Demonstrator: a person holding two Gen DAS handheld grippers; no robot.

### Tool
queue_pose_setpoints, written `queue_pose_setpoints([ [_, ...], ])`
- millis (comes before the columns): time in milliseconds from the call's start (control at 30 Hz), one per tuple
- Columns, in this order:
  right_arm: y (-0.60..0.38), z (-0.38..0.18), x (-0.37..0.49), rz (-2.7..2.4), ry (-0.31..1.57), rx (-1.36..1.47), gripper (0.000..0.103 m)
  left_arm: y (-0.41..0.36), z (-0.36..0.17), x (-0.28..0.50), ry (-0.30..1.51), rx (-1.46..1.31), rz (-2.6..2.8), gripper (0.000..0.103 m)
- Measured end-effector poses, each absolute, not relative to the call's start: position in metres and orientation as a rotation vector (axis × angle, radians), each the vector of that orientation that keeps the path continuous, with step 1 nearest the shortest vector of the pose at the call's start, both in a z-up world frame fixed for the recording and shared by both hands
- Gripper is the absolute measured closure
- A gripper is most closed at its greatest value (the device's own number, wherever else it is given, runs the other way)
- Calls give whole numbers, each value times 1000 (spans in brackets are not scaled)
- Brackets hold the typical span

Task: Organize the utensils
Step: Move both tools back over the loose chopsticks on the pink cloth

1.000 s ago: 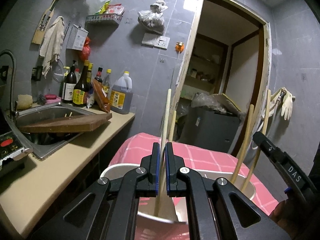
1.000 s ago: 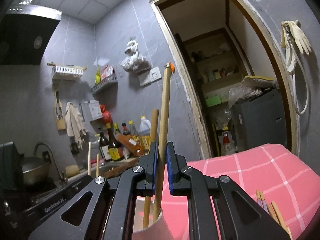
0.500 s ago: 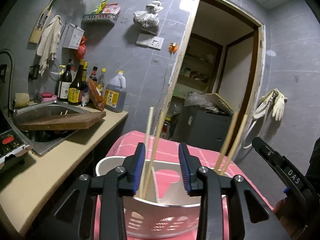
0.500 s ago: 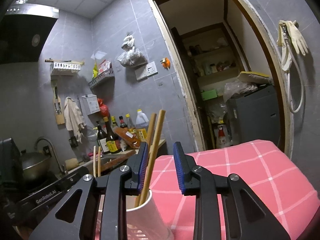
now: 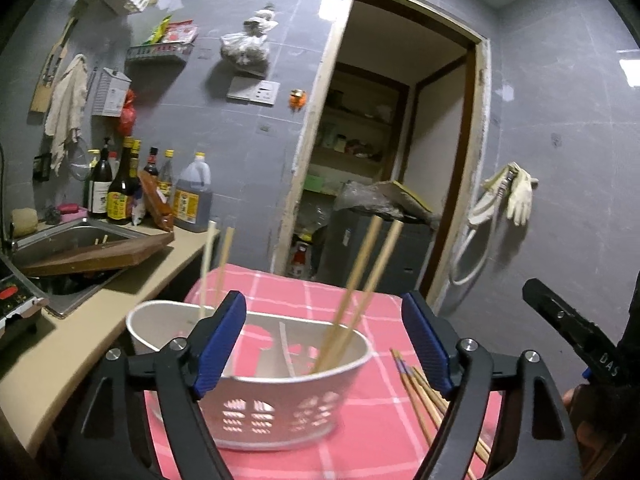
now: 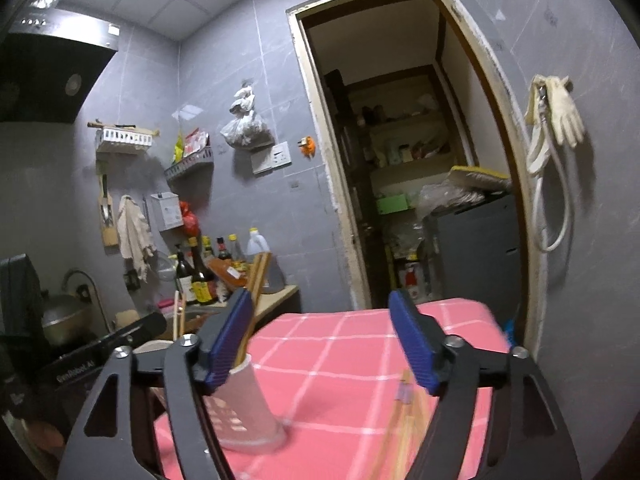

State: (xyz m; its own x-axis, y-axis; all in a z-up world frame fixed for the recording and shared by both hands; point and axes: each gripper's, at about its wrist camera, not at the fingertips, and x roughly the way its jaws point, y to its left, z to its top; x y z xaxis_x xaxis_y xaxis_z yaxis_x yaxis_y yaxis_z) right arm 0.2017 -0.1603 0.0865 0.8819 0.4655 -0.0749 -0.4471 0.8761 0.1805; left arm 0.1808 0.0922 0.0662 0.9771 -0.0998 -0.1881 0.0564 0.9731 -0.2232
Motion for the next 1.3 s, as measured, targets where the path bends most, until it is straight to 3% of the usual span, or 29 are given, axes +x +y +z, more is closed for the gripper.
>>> queue_pose_setpoints([
  [167, -185, 86, 193, 387, 112, 102, 0, 69, 59, 182, 234, -192, -108, 19],
  [267, -199, 81, 194, 352, 124, 78, 0, 55, 52, 183, 258, -181, -128, 12],
  [600, -227, 51, 206, 320, 240, 26, 0, 8, 18, 199, 360, -101, -174, 12],
  [933, -234, 19, 235, 309, 471, -1, 0, -13, -19, 229, 510, -60, -189, 12],
  [1067, -236, 7, 243, 310, 555, -17, 7, -16, -23, 244, 562, -63, -205, 13],
  [1300, -231, -11, 253, 347, 676, -47, 30, -26, -30, 266, 623, -41, -241, 18],
])
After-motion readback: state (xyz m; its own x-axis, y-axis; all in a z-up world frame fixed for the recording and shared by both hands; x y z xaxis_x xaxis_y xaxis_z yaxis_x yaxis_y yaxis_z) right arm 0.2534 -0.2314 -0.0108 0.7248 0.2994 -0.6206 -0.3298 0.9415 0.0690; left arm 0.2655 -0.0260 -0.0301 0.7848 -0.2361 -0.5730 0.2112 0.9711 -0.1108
